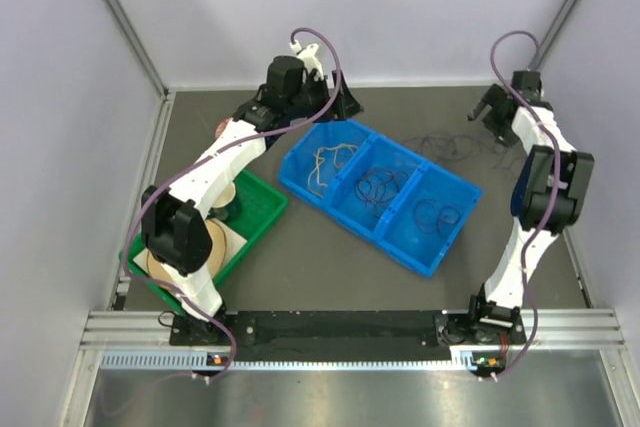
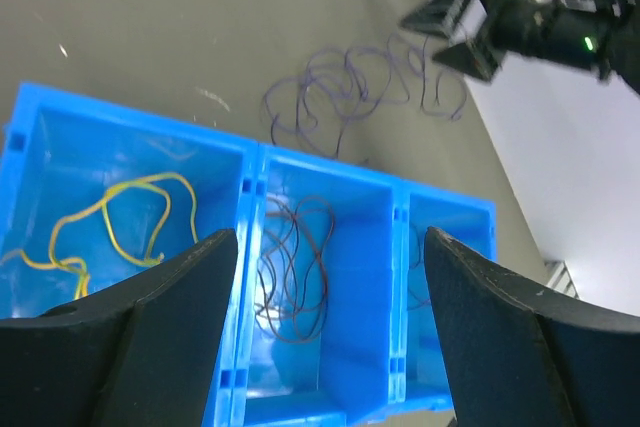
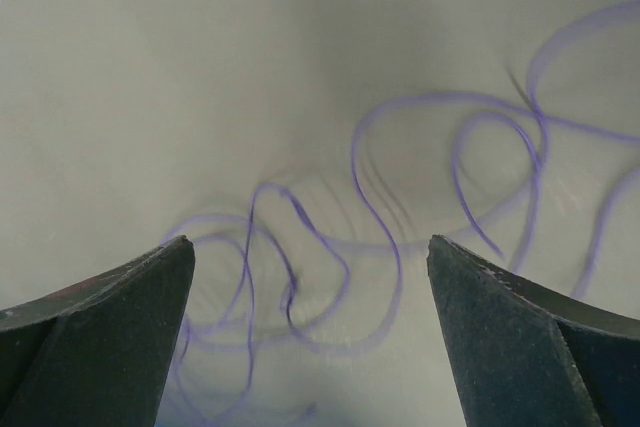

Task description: Untangle the cables

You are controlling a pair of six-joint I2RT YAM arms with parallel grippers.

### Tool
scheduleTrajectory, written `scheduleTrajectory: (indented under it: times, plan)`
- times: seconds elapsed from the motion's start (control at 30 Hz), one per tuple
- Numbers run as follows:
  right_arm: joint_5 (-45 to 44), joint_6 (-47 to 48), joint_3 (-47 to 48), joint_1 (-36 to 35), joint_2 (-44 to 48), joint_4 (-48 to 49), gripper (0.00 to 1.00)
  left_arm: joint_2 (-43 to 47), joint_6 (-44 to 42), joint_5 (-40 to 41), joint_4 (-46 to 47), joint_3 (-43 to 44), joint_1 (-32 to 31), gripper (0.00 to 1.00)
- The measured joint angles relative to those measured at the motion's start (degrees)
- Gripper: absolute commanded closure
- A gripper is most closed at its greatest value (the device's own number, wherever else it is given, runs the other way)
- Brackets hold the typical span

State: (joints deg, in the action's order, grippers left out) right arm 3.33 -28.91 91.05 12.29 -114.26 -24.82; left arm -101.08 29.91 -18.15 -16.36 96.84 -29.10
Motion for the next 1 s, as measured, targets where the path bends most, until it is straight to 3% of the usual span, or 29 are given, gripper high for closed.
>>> scheduleTrajectory:
  times: [0.27, 0.47, 0.53, 0.63, 0.67, 0.7, 0.73, 1.0]
  plan:
    - [-10.1, 9.01, 12.24, -5.25, -10.86, -7.43, 0.03, -0.02, 0.33, -1.55, -0.09, -1.22, 0.46, 0.2]
    - [-13.09, 13.44, 13.07, -6.12, -13.53, -10.88, 0.14, -0.02, 1.11, -2.21, 0.17, -1.33, 0.94, 0.2]
    - [-13.81, 13.92, 13.25, -6.12, -14.23, -11.61, 0.26, -0.02, 1.53, -2.54, 0.35, -1.33, 0.98, 0.2]
    - [-14.27, 14.4, 13.25, -6.12, -14.6, -12.22, 0.51, -0.02, 1.92, -3.02, 0.7, -1.38, 0.98, 0.2]
    - [-14.27, 14.51, 13.25, -6.12, -14.6, -12.26, 0.8, -0.02, 1.97, -3.06, 0.81, -1.38, 0.98, 0.21]
    - [-14.25, 14.43, 13.29, -6.12, -14.6, -12.28, 0.96, -0.02, 2.1, -3.13, 0.94, -1.38, 0.98, 0.21]
    - [-14.21, 14.53, 13.35, -6.14, -14.6, -12.26, 1.0, -0.02, 2.19, -3.26, 0.96, -1.38, 0.98, 0.21]
    - [-11.26, 12.61, 13.57, -6.12, -12.41, -12.61, 1.0, -0.02, 2.93, -3.21, 1.33, -1.73, 1.05, 0.21]
